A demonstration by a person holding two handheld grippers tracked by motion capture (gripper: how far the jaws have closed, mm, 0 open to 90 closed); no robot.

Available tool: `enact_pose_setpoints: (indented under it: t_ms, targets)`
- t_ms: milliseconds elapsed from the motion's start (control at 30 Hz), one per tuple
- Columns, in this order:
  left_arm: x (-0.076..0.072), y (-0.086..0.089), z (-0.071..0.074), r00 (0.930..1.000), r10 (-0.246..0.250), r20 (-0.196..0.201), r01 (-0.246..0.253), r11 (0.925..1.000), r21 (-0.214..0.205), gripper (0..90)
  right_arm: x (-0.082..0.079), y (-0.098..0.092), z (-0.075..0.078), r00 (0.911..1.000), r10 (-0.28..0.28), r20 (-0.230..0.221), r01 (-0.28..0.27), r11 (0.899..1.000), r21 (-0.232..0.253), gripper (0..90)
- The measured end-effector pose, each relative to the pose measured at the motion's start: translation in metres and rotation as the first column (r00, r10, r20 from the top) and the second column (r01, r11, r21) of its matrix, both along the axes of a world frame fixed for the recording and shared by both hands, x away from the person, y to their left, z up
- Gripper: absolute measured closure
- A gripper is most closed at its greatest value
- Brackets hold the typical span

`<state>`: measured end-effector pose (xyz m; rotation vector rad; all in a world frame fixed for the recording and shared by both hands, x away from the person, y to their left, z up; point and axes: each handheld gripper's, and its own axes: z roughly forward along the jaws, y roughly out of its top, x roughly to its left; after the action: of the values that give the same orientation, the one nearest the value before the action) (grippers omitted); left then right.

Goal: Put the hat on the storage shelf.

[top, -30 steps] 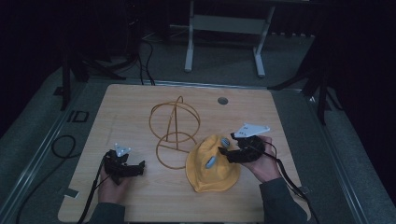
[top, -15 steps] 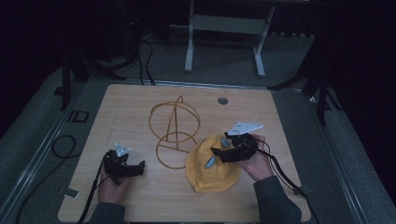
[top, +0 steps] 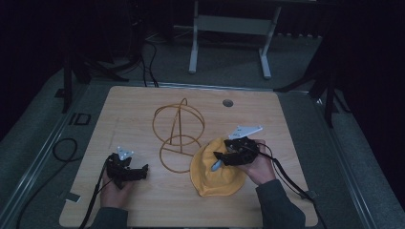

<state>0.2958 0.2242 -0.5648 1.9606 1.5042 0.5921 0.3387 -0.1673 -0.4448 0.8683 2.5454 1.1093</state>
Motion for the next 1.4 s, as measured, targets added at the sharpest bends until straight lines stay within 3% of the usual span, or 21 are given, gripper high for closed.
enact_pose_setpoints:
  t_ms: [100,133,200,400,967,1400]
  targets:
    - [0.0,0.0,0.0,1.0,0.0,0.0,0.0,1.0,0.001,0.8,0.0,0.0,0.0,1.0,0.0,-0.001,0.0,1.0,-0.001,46.5]
    - [0.0,0.0,0.0,1.0,0.0,0.0,0.0,1.0,0.0,0.8,0.0,0.0,-0.001,1.0,0.0,-0.004,0.0,1.0,-0.012,55.5]
    - [0.0,0.0,0.0,1.0,0.0,0.0,0.0,1.0,0.001,0.8,0.0,0.001,-0.002,1.0,-0.004,-0.002,0.004,1.0,-0.027,61.5]
    - [0.0,0.0,0.0,1.0,-0.001,-0.001,0.001,1.0,0.001,0.8,0.0,0.001,-0.001,0.9999,0.001,0.016,0.0,0.998,-0.055,70.9]
    - [0.0,0.0,0.0,1.0,0.0,-0.001,0.0,1.0,0.0,0.8,0.0,-0.004,0.006,0.9996,0.017,0.024,-0.015,0.995,-0.097,73.4]
    - [0.0,0.0,0.0,1.0,0.0,-0.001,0.0,1.0,0.0,0.8,0.004,-0.003,0.029,0.9966,0.07,0.044,-0.063,0.988,-0.144,73.5]
